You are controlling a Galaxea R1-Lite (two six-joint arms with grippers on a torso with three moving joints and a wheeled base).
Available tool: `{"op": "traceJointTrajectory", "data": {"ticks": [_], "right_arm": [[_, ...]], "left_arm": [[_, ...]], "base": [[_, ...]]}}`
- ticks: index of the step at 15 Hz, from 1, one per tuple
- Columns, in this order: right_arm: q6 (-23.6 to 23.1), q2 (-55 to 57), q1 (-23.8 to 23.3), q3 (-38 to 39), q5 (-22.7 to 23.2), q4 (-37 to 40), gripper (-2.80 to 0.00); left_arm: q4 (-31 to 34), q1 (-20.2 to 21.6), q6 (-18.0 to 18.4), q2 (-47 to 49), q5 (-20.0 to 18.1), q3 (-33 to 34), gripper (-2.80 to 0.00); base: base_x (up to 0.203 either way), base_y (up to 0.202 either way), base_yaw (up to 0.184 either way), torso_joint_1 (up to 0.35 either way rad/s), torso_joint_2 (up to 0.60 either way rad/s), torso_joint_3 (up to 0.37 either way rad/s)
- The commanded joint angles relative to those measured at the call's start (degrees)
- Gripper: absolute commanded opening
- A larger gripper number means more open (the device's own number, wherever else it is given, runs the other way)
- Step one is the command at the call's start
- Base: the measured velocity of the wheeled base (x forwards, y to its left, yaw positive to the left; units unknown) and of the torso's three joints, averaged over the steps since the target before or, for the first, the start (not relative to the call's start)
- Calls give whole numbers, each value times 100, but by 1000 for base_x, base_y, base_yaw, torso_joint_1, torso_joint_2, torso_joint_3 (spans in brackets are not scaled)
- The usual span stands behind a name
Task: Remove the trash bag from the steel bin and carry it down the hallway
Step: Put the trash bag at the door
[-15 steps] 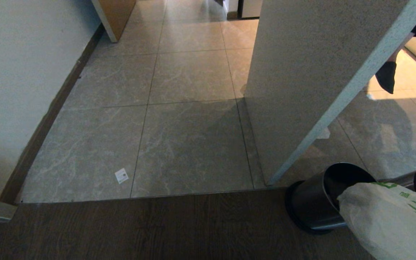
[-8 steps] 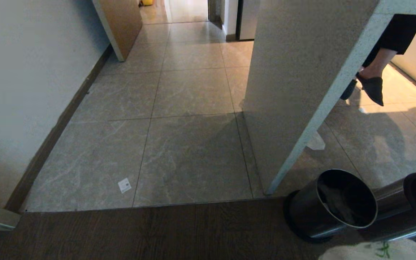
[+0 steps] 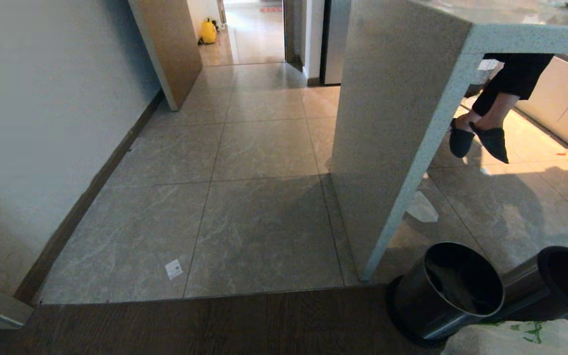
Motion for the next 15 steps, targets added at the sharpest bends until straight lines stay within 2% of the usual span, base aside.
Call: {"op": "traceJointTrajectory", "data": {"ticks": [1, 10, 15], "right_arm": [[-4, 10, 0, 0, -1, -2, -280], [-8, 10, 0, 0, 4, -2, -280], [-8, 10, 0, 0, 4, -2, -280]], "left_arm": [[0, 0, -4, 0, 2, 0, -280], [0, 0, 31, 0, 2, 0, -280], [0, 0, 31, 0, 2, 0, -280]], "base": [[0, 0, 0, 2, -7, 193], [0, 0, 0, 2, 1, 197], [0, 0, 0, 3, 1, 26]]}}
